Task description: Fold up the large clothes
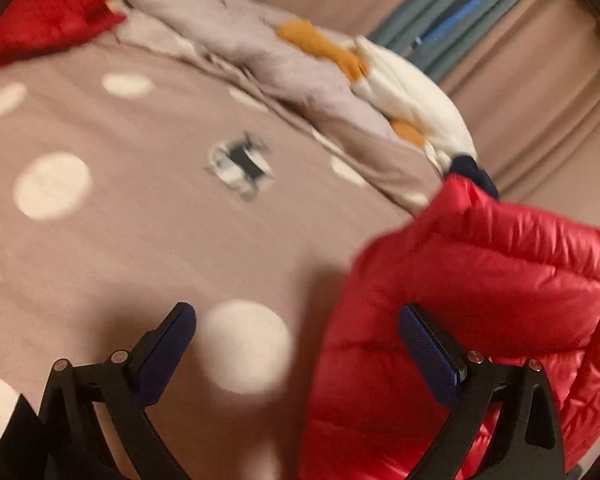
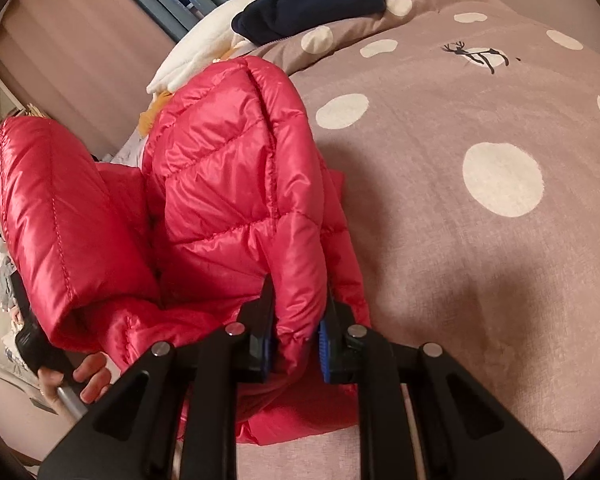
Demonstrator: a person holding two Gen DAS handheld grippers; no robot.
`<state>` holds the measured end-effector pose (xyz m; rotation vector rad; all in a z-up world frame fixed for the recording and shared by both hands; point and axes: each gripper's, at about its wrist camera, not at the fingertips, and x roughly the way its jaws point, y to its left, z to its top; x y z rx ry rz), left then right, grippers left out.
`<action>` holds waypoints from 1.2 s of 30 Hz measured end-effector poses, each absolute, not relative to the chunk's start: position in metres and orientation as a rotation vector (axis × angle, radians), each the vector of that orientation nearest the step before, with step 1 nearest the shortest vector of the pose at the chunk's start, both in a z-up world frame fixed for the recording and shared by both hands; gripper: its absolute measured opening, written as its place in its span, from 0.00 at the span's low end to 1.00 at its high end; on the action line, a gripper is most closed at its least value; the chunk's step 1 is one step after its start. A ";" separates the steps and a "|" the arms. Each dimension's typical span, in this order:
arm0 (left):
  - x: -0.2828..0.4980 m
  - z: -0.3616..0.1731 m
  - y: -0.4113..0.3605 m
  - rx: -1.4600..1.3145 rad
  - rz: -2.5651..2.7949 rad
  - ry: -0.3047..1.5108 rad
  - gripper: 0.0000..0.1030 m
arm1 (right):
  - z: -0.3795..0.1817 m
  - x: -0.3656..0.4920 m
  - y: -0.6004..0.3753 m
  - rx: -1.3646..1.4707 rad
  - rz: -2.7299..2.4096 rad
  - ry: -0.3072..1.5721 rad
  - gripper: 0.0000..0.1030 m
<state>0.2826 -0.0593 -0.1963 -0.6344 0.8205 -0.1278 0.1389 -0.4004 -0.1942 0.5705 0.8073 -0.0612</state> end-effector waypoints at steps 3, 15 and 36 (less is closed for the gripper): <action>0.269 -0.178 -0.081 -0.538 -0.119 0.749 0.97 | -0.178 0.135 -0.399 0.516 -0.101 0.783 0.20; 0.280 -0.167 -0.107 -0.374 -0.139 0.674 0.97 | -0.067 0.150 -0.354 0.290 -0.002 0.345 0.52; 0.259 -0.190 -0.178 -0.151 -0.172 0.588 0.97 | -0.227 0.224 -0.443 0.491 -0.194 0.688 0.46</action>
